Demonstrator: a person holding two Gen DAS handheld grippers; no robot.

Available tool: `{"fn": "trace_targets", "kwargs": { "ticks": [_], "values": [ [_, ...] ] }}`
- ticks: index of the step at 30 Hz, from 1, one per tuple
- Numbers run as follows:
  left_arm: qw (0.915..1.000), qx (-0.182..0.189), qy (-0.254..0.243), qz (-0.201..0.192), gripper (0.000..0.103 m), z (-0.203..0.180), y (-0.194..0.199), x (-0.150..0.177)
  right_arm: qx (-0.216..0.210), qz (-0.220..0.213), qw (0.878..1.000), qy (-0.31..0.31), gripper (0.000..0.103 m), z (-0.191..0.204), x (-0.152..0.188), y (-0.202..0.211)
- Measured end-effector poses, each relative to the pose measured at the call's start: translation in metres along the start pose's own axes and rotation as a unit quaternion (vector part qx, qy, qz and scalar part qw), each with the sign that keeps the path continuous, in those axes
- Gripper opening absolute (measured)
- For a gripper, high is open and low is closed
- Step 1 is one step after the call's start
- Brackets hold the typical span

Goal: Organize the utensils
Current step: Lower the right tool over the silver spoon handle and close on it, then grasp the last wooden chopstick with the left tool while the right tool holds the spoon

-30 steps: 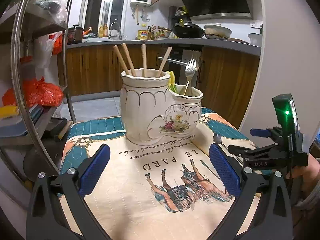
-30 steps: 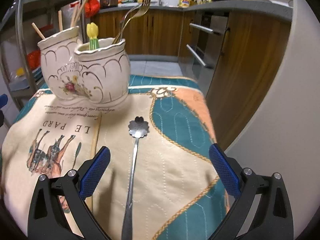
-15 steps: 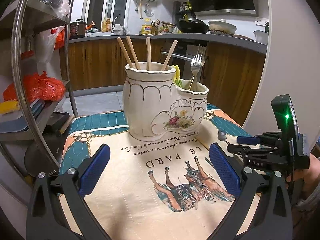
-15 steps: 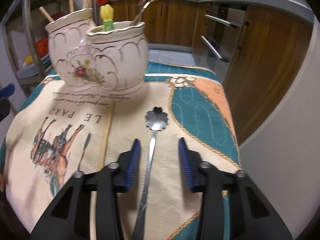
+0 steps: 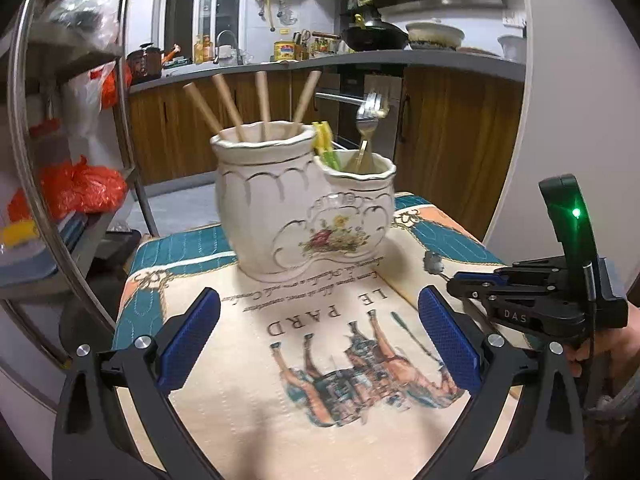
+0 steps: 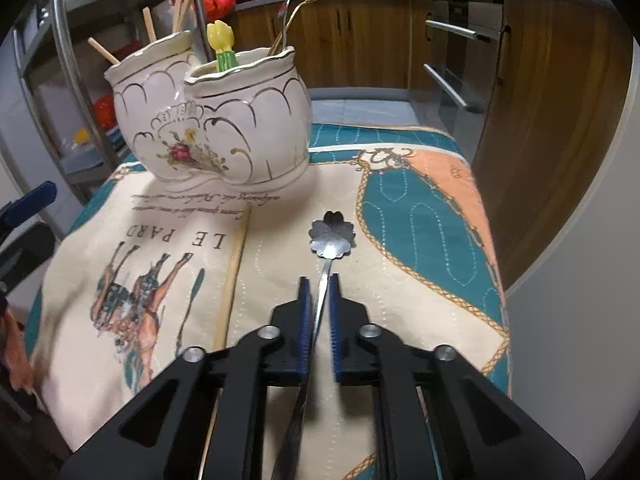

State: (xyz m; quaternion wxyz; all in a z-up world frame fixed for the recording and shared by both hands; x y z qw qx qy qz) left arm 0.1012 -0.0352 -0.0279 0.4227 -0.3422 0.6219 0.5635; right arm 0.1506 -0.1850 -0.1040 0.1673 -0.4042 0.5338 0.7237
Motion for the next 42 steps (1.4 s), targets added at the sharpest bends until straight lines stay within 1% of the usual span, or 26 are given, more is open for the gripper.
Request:
{"fn": "trace_targets", "kwargs": {
  "ticks": [4, 6, 9, 15, 19, 21, 23, 24, 25, 26, 27, 28, 31, 34, 35, 42],
  "values": [
    [0.9999, 0.005, 0.003, 0.010, 0.098, -0.018, -0.007, -0.001, -0.023, -0.001, 1.000, -0.011, 0.004, 0.000, -0.002, -0.001],
    [0.9998, 0.007, 0.004, 0.018, 0.098, -0.027, -0.012, 0.002, -0.038, -0.009, 0.999, -0.018, 0.004, -0.001, -0.004, 0.003],
    [0.9994, 0.007, 0.001, 0.035, 0.098, -0.039, -0.022, 0.007, -0.044, -0.024, 0.999, -0.023, 0.004, -0.006, -0.006, 0.010],
    [0.9964, 0.020, -0.005, 0.082, 0.098, -0.061, -0.040, 0.024, -0.061, -0.049, 0.996, -0.041, 0.004, -0.020, -0.012, 0.027],
    [0.9949, 0.022, -0.003, 0.098, 0.097, -0.070, -0.046, 0.034, -0.075, -0.057, 0.995, -0.045, 0.004, -0.022, -0.012, 0.031],
    [0.9940, 0.020, -0.007, 0.108, 0.095, -0.074, -0.048, 0.038, -0.082, -0.058, 0.994, -0.046, 0.004, -0.022, -0.012, 0.033],
    [0.9921, 0.016, -0.016, 0.123, 0.079, -0.080, -0.053, 0.043, -0.085, -0.060, 0.993, -0.047, 0.004, -0.022, -0.011, 0.034],
    [0.9910, 0.017, -0.019, 0.131, 0.076, -0.083, -0.055, 0.046, -0.088, -0.060, 0.993, -0.048, 0.004, -0.022, -0.011, 0.035],
    [0.9900, 0.021, -0.021, 0.138, 0.065, -0.087, -0.057, 0.048, -0.089, -0.060, 0.993, -0.048, 0.004, -0.022, -0.010, 0.035],
    [0.9888, 0.028, -0.023, 0.145, 0.052, -0.091, -0.058, 0.050, -0.090, -0.060, 0.993, -0.049, 0.004, -0.022, -0.010, 0.035],
    [0.9874, 0.035, -0.027, 0.152, 0.046, -0.097, -0.059, 0.052, -0.091, -0.060, 0.993, -0.050, 0.004, -0.022, -0.009, 0.035],
    [0.9865, 0.040, -0.032, 0.156, 0.030, -0.101, -0.060, 0.054, -0.092, -0.060, 0.993, -0.050, 0.004, -0.022, -0.009, 0.035],
    [0.9849, 0.046, -0.049, 0.160, 0.016, -0.107, -0.059, 0.055, -0.096, -0.059, 0.992, -0.051, 0.004, -0.021, -0.008, 0.037],
    [0.9834, 0.054, -0.042, 0.168, 0.008, -0.104, -0.057, 0.055, -0.100, -0.060, 0.992, -0.048, 0.004, -0.019, -0.007, 0.039],
    [0.9833, 0.053, -0.039, 0.170, 0.007, -0.101, -0.056, 0.055, -0.101, -0.060, 0.992, -0.047, 0.004, -0.018, -0.007, 0.039],
    [0.9814, 0.042, -0.043, 0.183, 0.006, -0.077, -0.050, 0.058, -0.105, -0.063, 0.992, -0.041, 0.004, -0.014, -0.007, 0.041]
  ]
}}
Point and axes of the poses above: each gripper's, at about its wrist camera, not at the fingertips, and y roughly against the way its jaws point, z to its left, x to its underside, the point moved 9 cm from there along -y, roughly the way its jaws point, and after that the axes turned 9 degrees about -z, right-handed, at the moved point
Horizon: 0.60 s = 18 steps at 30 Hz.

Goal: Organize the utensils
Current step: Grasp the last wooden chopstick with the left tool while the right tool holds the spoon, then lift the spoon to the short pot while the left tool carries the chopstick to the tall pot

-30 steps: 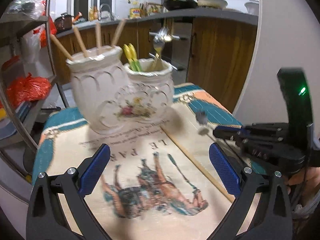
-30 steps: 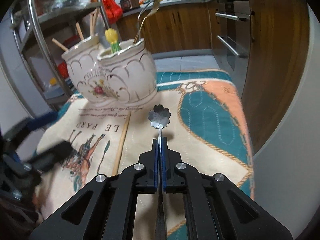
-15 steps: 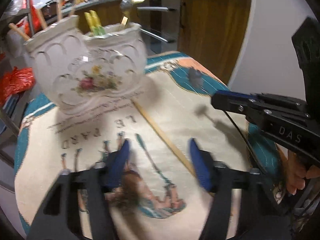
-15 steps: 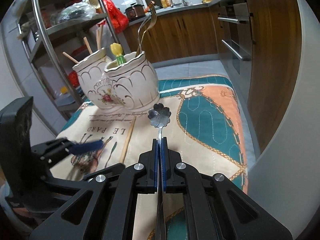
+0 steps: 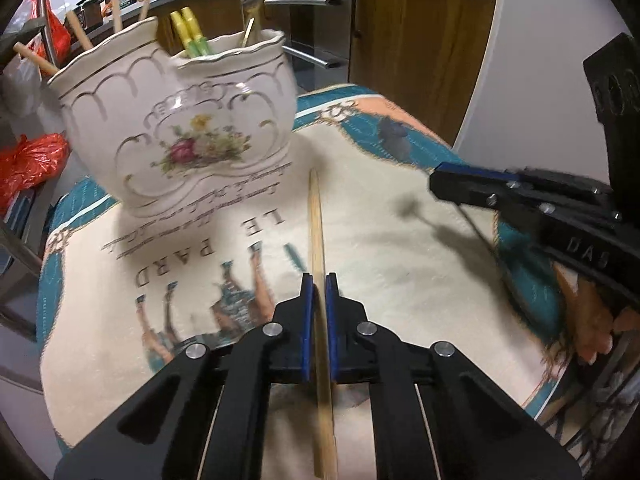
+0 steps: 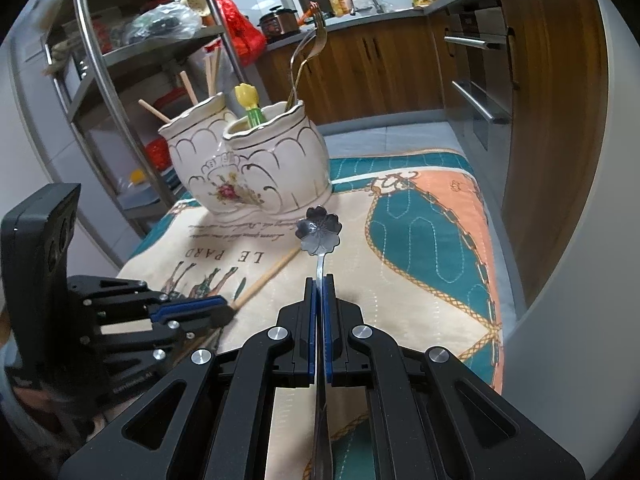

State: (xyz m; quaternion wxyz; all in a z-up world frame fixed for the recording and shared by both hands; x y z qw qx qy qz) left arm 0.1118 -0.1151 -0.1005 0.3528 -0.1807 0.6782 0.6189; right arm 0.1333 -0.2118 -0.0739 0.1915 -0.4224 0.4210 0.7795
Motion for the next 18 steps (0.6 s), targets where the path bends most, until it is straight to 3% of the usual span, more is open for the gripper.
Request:
{"fn": "trace_targets", "kwargs": {
  "ticks": [12, 18],
  "values": [
    [0.9998, -0.013, -0.004, -0.012, 0.007, 0.008, -0.006, -0.007, -0.004, -0.005, 1.000, 0.007, 0.004, 0.006, 0.000, -0.001],
    [0.9991, 0.017, 0.010, -0.038, 0.006, 0.015, 0.004, -0.008, -0.015, -0.027, 0.999, 0.007, 0.004, 0.011, -0.007, 0.005]
  ]
}}
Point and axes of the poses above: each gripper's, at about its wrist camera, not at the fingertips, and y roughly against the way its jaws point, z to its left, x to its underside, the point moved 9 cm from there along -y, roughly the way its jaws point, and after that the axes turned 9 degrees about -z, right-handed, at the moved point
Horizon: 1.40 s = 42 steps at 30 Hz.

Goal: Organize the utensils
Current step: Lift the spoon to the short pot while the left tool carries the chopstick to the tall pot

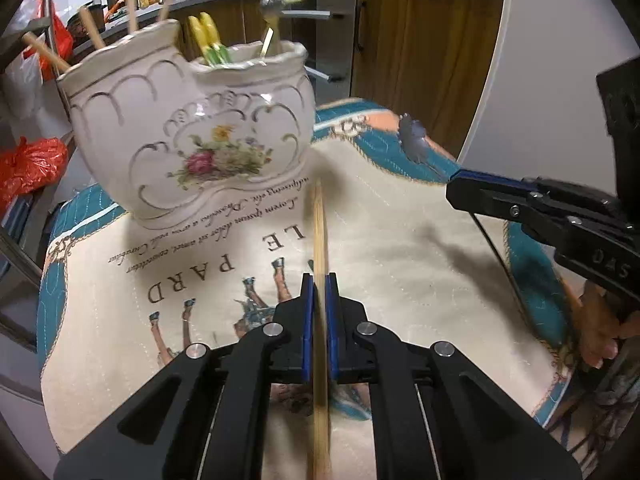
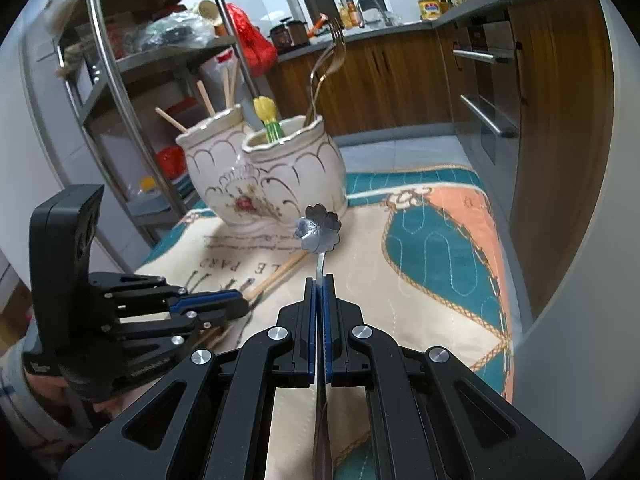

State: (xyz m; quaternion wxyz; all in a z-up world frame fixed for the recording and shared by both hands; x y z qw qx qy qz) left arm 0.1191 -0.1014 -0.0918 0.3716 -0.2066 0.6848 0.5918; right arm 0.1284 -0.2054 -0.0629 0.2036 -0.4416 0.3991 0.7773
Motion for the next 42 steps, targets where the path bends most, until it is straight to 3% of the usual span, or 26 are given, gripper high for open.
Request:
{"fn": "trace_targets", "kwargs": {
  "ticks": [12, 18, 23, 30, 42],
  "values": [
    [0.9922, 0.033, 0.014, -0.119, 0.006, 0.035, 0.080, -0.022, -0.007, -0.080, 0.996, 0.034, 0.002, 0.029, -0.029, 0.021],
    [0.9894, 0.046, 0.025, -0.135, 0.006, 0.046, 0.093, -0.021, 0.004, -0.062, 0.997, 0.040, 0.002, 0.034, -0.026, 0.010],
    [0.9829, 0.049, 0.029, -0.175, 0.006, 0.057, 0.105, -0.039, 0.002, -0.098, 0.994, 0.049, 0.002, 0.044, -0.046, 0.023],
    [0.9748, 0.035, 0.030, -0.218, 0.006, 0.075, 0.114, -0.079, 0.012, -0.164, 0.984, 0.075, 0.002, 0.061, -0.092, 0.028],
    [0.9435, 0.004, 0.064, -0.325, 0.006, 0.120, 0.104, -0.191, 0.021, -0.247, 0.965, 0.090, 0.002, 0.074, -0.184, 0.003]
  ]
}}
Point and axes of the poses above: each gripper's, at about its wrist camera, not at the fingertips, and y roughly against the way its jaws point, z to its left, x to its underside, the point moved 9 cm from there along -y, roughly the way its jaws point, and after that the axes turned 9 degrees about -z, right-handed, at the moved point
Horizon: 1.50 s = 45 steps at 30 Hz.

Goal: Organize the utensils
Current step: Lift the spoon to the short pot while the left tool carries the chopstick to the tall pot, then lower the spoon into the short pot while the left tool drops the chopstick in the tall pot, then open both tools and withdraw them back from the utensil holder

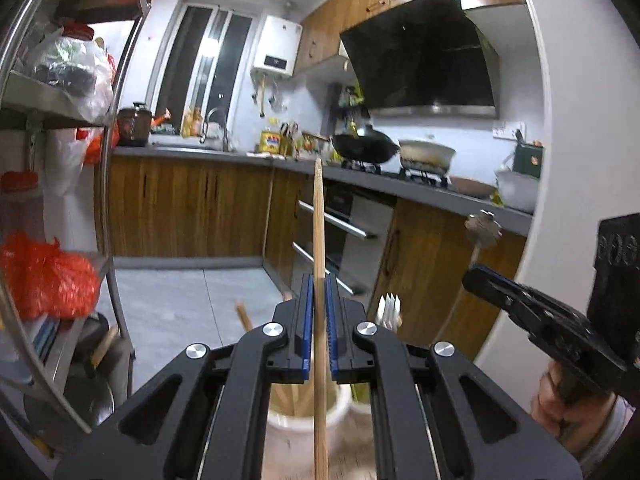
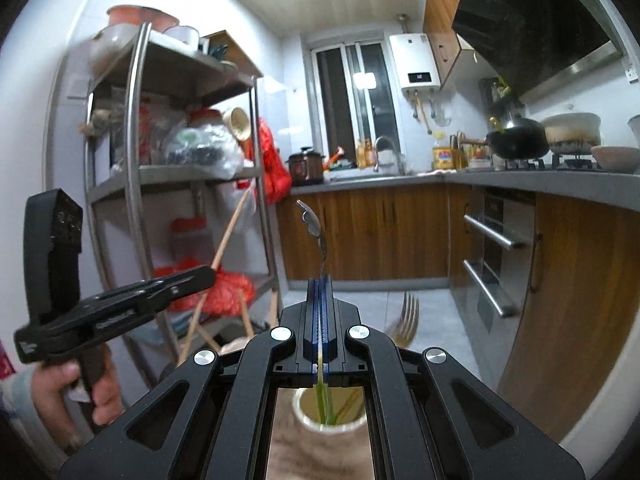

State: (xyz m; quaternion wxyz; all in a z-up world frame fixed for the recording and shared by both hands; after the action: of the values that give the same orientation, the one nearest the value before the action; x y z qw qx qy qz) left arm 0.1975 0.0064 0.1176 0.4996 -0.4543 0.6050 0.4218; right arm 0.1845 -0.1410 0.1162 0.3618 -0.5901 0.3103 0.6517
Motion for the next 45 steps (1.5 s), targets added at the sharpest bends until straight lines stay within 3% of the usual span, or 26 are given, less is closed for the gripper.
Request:
{"fn": "trace_targets", "kwargs": {
  "ticks": [8, 16, 27, 34, 37, 39, 45],
  "values": [
    [0.9965, -0.045, -0.034, -0.062, 0.006, 0.001, -0.031, -0.008, 0.014, -0.006, 1.000, -0.015, 0.002, -0.013, 0.012, -0.027],
    [0.9969, -0.024, -0.066, -0.035, 0.006, -0.011, -0.036, 0.014, 0.011, 0.035, 0.999, -0.021, 0.002, -0.019, 0.047, -0.037],
    [0.9964, -0.036, -0.077, 0.006, 0.008, -0.008, -0.029, 0.026, 0.010, 0.104, 0.992, -0.070, 0.002, -0.028, 0.086, -0.050],
    [0.9960, -0.039, -0.076, 0.025, 0.012, -0.006, -0.028, 0.028, 0.016, 0.148, 0.988, -0.034, 0.003, -0.019, 0.106, -0.074],
    [0.9956, -0.042, -0.080, 0.024, 0.028, -0.005, -0.024, 0.026, 0.012, 0.144, 0.989, -0.040, 0.018, -0.018, 0.104, -0.068],
    [0.9951, -0.044, -0.086, 0.019, 0.028, -0.006, -0.019, 0.024, 0.011, 0.134, 0.990, -0.045, 0.025, -0.019, 0.098, -0.061],
    [0.9961, -0.044, -0.074, 0.020, 0.029, -0.002, 0.005, 0.021, 0.024, 0.120, 0.992, -0.041, 0.025, -0.026, 0.085, -0.030]
  ]
}}
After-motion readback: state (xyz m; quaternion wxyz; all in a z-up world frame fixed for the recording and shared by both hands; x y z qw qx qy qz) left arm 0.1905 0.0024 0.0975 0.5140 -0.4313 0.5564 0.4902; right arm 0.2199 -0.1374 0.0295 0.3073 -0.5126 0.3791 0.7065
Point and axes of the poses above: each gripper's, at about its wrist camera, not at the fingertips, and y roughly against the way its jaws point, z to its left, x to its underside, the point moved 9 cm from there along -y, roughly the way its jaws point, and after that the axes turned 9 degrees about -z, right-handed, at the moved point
